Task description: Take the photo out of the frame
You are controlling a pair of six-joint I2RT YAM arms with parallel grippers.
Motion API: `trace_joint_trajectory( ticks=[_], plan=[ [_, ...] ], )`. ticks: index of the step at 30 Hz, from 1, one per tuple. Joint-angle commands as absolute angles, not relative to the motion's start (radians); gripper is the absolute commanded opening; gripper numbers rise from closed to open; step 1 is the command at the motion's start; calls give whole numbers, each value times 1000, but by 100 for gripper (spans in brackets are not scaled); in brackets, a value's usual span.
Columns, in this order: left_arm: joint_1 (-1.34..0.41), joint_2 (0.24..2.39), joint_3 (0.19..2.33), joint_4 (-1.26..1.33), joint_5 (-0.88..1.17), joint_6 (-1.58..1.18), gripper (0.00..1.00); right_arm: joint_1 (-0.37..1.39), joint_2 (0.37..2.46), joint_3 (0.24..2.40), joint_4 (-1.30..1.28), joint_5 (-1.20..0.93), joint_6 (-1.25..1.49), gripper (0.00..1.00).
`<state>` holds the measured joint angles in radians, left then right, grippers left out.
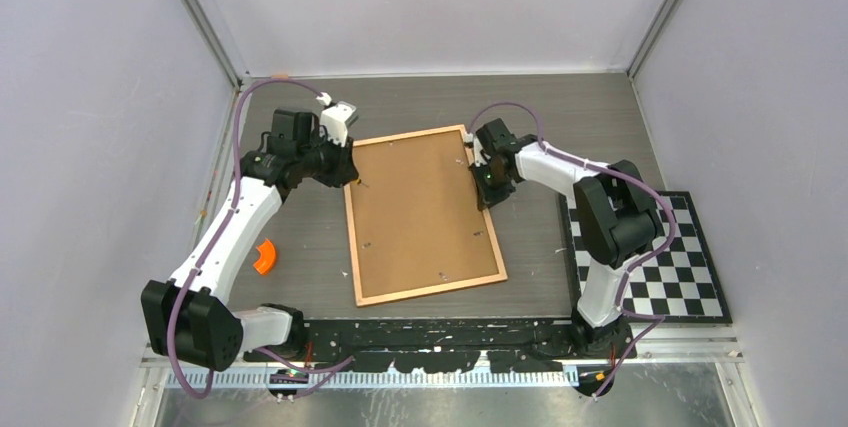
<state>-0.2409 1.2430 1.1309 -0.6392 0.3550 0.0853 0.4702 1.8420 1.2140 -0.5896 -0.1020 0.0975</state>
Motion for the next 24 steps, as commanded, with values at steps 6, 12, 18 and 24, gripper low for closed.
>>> trace_joint_trajectory(
  ticks=[6, 12, 18, 24],
  plan=[
    [-235, 1245, 1147, -605, 396, 69, 0, 394, 1910, 1398, -800, -210, -548, 1],
    [-234, 1254, 1149, -608, 409, 64, 0, 397, 2020, 1565, -847, -254, -793, 4],
    [-233, 1270, 1149, -611, 408, 68, 0, 440, 2121, 1736, -834, -230, -889, 9],
    [-224, 1280, 1146, -612, 417, 75, 0, 516, 2164, 1771, -671, -139, -920, 20]
  ],
)
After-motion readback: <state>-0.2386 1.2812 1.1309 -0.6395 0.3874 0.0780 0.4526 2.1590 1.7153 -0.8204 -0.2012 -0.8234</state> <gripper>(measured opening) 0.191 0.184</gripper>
